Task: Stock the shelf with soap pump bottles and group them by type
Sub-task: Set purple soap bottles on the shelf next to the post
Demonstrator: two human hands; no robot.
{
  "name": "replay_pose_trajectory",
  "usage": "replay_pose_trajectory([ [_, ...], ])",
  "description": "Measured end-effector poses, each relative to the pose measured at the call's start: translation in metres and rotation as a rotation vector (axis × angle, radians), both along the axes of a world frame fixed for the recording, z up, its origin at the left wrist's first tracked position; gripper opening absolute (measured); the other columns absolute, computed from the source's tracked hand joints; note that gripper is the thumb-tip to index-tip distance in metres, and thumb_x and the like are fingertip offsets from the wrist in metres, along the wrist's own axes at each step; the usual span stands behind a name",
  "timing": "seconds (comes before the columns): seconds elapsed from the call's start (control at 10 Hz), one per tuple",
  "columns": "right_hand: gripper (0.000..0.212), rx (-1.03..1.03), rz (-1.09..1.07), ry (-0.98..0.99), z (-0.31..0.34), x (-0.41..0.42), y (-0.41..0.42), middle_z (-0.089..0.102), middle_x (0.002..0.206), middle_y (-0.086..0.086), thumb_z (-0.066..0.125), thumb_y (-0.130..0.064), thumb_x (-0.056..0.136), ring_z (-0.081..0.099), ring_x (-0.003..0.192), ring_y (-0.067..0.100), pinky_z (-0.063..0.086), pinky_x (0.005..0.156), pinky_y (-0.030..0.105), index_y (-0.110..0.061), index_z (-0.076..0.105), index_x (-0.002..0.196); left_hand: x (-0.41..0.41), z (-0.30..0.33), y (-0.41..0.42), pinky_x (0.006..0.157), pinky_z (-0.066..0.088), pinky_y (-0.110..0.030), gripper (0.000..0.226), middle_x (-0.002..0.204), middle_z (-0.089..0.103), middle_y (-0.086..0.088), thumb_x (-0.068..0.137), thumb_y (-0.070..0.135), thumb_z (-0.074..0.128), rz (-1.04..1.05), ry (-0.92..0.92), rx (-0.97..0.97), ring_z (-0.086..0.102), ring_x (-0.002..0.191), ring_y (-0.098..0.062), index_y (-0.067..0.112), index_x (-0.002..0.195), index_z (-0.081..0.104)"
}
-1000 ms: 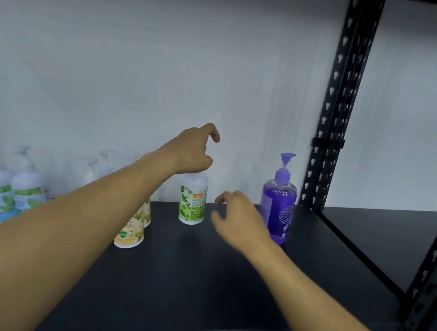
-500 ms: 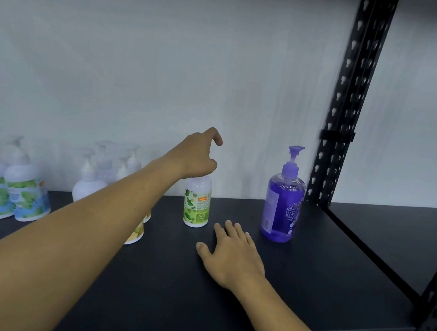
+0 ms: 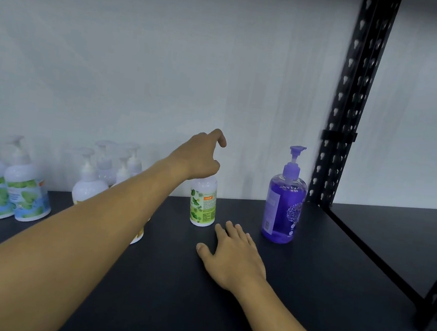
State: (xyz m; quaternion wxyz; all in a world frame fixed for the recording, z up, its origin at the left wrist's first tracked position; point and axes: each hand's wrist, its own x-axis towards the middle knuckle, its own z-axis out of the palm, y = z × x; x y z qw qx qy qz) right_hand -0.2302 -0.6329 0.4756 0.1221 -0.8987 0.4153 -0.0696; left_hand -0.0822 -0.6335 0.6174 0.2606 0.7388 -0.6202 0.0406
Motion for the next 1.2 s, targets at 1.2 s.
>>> replay_pose_trajectory([
  [1.2, 0.106, 0.048, -0.210, -0.936, 0.022, -0.087, -0.085, 0.044, 0.147, -0.002, 0.087, -0.027, 0.073, 0.049, 0.130, 0.016, 0.049, 0.103, 0.033, -0.026, 0.019, 0.155, -0.072, -0.151, 0.039, 0.122, 0.014, -0.036, 0.057, 0.163, 0.020, 0.000, 0.099, 0.047, 0.039, -0.053, -0.017, 0.237, 0.013, 0.151, -0.018, 0.029, 0.153, 0.029],
])
